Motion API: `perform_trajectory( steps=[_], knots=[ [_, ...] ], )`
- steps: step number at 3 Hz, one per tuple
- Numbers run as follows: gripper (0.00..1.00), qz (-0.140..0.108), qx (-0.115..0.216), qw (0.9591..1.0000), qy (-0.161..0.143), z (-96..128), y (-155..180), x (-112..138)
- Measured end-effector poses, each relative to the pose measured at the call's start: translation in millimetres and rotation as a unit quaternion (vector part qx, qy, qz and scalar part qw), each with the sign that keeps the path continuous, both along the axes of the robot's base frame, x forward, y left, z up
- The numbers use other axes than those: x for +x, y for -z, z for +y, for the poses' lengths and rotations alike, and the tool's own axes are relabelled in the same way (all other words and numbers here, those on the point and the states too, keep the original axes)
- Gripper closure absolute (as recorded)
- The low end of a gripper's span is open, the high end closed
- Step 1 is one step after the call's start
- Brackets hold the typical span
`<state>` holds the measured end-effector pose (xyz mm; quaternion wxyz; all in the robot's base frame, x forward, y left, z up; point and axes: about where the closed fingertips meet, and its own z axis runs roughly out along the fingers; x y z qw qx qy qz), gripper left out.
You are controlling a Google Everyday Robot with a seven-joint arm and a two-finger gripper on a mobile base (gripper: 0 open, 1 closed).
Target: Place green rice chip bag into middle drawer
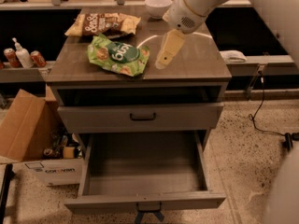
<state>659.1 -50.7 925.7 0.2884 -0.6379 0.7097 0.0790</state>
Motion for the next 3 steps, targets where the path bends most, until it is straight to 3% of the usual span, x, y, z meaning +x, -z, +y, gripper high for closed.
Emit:
perform_trajectory(
  steps=[1,3],
  knots=[
    [0.00,0.012,0.017,0.9997,-0.014,25.8,17.9,32.4],
    [0.00,0.024,0.060,0.9975,-0.030,69.0,50.9,66.4]
  ],
)
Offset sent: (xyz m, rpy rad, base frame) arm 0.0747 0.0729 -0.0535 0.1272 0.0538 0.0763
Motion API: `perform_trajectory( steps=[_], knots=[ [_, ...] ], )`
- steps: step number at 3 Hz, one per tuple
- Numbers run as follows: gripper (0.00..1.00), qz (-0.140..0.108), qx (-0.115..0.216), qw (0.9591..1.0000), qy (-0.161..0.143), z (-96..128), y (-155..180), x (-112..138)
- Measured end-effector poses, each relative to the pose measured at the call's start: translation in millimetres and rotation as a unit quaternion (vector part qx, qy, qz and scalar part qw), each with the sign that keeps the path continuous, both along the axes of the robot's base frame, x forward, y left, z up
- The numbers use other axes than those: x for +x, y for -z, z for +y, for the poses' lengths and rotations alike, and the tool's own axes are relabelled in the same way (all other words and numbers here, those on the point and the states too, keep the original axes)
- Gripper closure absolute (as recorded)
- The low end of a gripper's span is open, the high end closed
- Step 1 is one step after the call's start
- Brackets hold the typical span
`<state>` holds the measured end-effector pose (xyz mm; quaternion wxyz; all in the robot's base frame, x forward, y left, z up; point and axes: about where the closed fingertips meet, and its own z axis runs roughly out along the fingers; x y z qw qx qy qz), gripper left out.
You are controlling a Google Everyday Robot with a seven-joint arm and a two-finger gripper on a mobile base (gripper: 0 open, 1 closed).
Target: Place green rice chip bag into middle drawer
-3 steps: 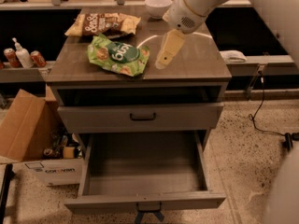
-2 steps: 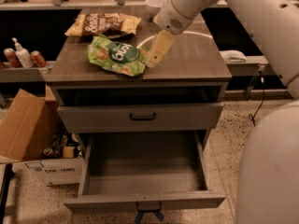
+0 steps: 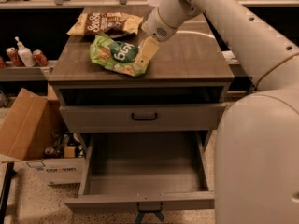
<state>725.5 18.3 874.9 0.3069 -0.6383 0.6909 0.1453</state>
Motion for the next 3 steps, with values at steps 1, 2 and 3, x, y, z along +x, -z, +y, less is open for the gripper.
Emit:
perform_trajectory(
  steps=[1,2,3],
  knots=[
    [0.00,0.003,0.015,0.9999,-0.004,17.3,8.3,11.7],
    [0.00,0.008,0.024,0.9996,-0.014,36.6,13.6,18.6],
    [0.00,0.012,0.028,0.9993,-0.023,49.3,14.9,20.4]
  ],
)
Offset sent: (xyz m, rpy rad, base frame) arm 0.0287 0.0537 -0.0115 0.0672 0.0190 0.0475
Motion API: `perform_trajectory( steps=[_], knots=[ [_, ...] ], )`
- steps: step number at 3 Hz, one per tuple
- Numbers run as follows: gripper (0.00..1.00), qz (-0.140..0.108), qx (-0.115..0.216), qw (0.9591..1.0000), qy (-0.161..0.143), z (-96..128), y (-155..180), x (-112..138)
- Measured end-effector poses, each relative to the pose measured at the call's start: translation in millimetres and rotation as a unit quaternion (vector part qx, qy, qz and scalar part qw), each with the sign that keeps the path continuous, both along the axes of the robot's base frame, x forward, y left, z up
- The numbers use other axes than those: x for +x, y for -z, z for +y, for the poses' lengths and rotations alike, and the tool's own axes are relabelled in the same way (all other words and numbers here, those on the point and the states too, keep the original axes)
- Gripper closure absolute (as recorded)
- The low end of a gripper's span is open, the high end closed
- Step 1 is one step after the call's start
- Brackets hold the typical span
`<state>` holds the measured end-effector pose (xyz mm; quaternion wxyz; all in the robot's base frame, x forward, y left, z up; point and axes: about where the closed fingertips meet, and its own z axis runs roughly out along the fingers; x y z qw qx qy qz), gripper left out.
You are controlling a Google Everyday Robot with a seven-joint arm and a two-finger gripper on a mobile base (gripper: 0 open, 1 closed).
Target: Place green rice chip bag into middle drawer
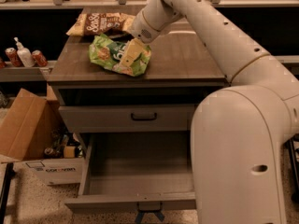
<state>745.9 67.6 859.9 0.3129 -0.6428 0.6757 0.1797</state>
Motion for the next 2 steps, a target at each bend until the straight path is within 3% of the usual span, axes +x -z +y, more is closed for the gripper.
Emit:
perform_trajectory(
  steps=[1,2],
  knots=[
    [0.19,0.009,0.000,0.9999,-0.008,13.1,6.3,-0.8],
    [0.49,0.014,-0.001,0.9998,-0.014,19.5,9.9,-3.4]
  ],
)
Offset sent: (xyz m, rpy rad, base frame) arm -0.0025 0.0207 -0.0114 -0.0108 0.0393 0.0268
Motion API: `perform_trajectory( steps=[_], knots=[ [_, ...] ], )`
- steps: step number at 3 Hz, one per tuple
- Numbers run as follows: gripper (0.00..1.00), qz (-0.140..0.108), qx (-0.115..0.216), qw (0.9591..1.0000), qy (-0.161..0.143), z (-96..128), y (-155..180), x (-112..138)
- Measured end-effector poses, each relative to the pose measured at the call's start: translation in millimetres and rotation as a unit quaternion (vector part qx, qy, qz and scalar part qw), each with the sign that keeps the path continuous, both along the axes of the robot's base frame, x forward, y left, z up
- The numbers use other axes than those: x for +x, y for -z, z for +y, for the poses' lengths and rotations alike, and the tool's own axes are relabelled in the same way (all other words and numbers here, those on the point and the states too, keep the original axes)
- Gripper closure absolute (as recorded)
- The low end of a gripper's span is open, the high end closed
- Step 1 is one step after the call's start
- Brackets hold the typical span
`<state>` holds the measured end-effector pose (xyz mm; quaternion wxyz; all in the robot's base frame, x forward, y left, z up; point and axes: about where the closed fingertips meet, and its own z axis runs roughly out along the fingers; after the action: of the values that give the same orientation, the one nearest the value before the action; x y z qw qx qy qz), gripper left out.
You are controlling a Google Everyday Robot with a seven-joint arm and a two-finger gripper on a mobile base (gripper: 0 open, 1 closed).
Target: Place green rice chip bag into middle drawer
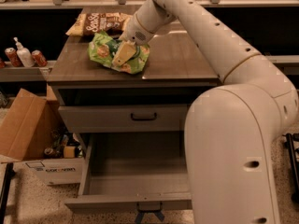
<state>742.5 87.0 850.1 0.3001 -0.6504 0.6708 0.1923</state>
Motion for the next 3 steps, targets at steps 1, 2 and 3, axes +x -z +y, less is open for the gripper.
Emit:
perform_trajectory(
  steps=[1,2,3],
  knots=[
    [0.73,-0.009,0.006,0.9999,-0.006,0.2,-8.0,-5.1],
    [0.95,-0.038,0.019,0.9988,-0.024,-5.3,-39.1,-29.6],
    [1.00,-0.043,0.026,0.9974,-0.051,-7.8,-63.4,-75.1]
  ],
)
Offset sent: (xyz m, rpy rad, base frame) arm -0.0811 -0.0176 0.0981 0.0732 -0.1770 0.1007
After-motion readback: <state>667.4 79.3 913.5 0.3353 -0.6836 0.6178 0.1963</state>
